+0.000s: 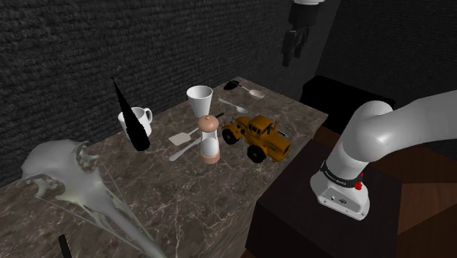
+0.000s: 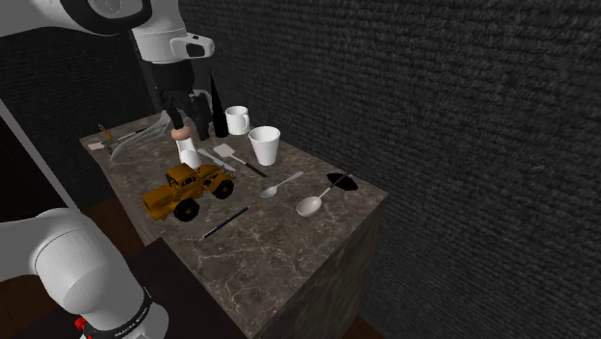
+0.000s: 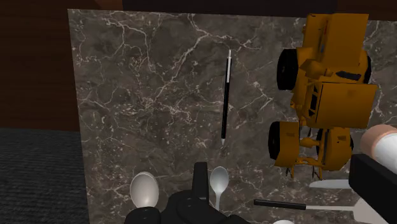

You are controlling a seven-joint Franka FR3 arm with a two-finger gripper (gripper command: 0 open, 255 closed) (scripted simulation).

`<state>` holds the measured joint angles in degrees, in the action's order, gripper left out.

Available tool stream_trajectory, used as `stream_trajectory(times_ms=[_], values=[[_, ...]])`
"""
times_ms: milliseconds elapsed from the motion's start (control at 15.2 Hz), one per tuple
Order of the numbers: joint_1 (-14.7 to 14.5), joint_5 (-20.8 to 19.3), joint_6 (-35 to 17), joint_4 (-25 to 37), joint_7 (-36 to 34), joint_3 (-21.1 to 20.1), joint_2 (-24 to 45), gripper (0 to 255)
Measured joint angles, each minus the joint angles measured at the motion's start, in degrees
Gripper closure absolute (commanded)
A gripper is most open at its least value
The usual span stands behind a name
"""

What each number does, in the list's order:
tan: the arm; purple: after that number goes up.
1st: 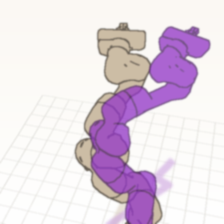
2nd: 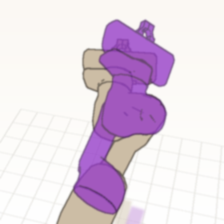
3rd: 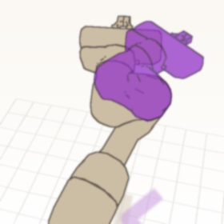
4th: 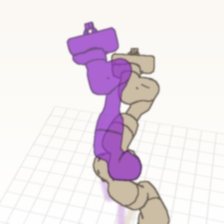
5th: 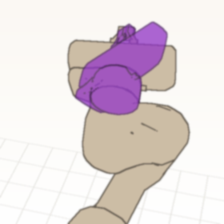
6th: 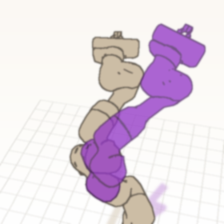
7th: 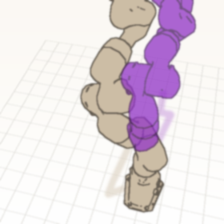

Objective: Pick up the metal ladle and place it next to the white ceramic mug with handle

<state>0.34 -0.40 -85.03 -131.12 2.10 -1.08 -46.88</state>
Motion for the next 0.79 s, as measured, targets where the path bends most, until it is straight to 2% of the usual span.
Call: stream_trajectory(times_ms=[264, 792], values=[[0.5, -0.6, -3.6, -1.0, 1.2, 1.5, 2.4, 0], [1.9, -1.4, -17.4, -2.5, 5.0, 6.6, 13.7, 0]])
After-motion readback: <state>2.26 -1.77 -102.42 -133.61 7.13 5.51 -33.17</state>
